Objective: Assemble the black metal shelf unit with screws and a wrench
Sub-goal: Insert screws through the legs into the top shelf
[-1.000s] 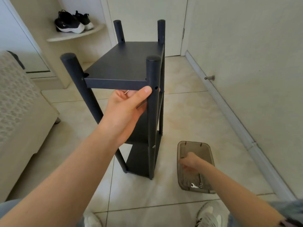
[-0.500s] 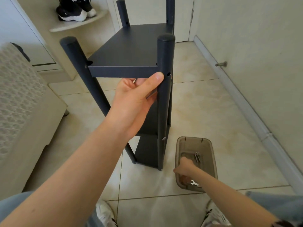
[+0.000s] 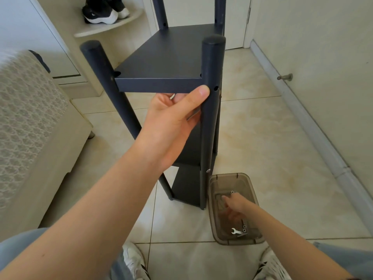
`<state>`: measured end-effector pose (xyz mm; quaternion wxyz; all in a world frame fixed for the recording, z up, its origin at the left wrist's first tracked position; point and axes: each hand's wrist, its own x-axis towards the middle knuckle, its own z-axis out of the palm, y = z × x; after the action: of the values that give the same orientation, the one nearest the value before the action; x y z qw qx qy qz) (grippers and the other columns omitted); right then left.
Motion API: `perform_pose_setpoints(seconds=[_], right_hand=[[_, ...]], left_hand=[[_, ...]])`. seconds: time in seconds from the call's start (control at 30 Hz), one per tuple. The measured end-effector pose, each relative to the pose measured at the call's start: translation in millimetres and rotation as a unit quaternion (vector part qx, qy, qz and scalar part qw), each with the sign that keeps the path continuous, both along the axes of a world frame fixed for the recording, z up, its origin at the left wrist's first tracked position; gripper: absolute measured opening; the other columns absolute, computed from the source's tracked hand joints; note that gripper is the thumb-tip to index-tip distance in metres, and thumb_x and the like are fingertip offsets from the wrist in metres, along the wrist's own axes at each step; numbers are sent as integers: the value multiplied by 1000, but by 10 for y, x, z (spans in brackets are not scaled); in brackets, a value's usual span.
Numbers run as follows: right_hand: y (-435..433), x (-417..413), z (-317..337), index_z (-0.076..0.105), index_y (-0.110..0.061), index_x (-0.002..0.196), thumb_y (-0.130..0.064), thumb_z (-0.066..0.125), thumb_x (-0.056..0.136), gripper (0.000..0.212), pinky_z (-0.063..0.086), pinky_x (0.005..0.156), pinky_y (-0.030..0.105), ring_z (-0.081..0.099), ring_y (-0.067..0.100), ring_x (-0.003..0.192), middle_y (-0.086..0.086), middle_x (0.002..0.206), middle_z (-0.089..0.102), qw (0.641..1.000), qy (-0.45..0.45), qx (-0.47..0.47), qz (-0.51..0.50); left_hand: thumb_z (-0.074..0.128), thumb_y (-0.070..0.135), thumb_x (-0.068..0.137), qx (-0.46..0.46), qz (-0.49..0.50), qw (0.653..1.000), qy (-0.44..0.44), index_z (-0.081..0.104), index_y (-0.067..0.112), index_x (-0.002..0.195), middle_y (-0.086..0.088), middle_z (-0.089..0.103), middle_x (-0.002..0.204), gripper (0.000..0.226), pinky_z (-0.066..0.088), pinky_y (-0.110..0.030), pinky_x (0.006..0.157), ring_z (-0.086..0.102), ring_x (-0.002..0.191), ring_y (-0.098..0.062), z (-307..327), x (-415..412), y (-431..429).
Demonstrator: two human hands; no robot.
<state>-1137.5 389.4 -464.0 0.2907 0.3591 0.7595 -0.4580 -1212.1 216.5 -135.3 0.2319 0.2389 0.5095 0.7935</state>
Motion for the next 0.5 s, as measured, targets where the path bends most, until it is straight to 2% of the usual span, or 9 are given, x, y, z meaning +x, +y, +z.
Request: perform_pose_setpoints(seconds=[0.1, 0.17, 0.3, 0.43, 0.5], right_hand=[[139, 39, -99, 56, -4, 106, -27, 46, 103, 25, 55, 55, 28, 66, 21, 70, 8, 81, 65, 997, 1, 71, -2], [161, 28, -199, 57, -6, 98, -20, 46, 102, 18, 54, 61, 28, 63, 22, 73, 7, 80, 62, 995, 8, 102, 6], [109, -7, -340, 54, -15, 89, -17, 49, 100, 12, 51, 77, 31, 59, 20, 83, 4, 86, 60, 993, 38, 110, 10], [79, -105, -433, 57, -15, 93, -15, 48, 99, 11, 53, 86, 34, 58, 18, 83, 6, 98, 64, 987, 52, 151, 14], [81, -143, -481, 59, -6, 103, -11, 43, 100, 18, 52, 90, 36, 61, 26, 93, 13, 107, 64, 986, 41, 159, 13]], left_hand=[[64, 13, 90, -4, -2, 1000, 3, 59, 5, 99, -24, 46, 119, 13, 54, -37, 98, 57, 123, -42, -20, 1, -1], [66, 15, 87, -3, 5, 1000, 2, 60, 4, 103, -25, 51, 117, 20, 55, -37, 98, 59, 123, -41, -19, -8, -20], [68, 17, 84, -12, 7, 1000, -3, 63, 8, 94, -25, 58, 114, 15, 56, -33, 92, 67, 115, -33, -22, -29, -24], [68, 16, 85, -9, 3, 1000, 1, 67, 12, 98, -25, 56, 117, 13, 55, -40, 98, 63, 120, -38, -26, -50, -22], [67, 16, 86, -16, 7, 1000, 4, 64, 10, 101, -24, 55, 119, 16, 55, -41, 99, 61, 121, -38, -22, -52, -25]])
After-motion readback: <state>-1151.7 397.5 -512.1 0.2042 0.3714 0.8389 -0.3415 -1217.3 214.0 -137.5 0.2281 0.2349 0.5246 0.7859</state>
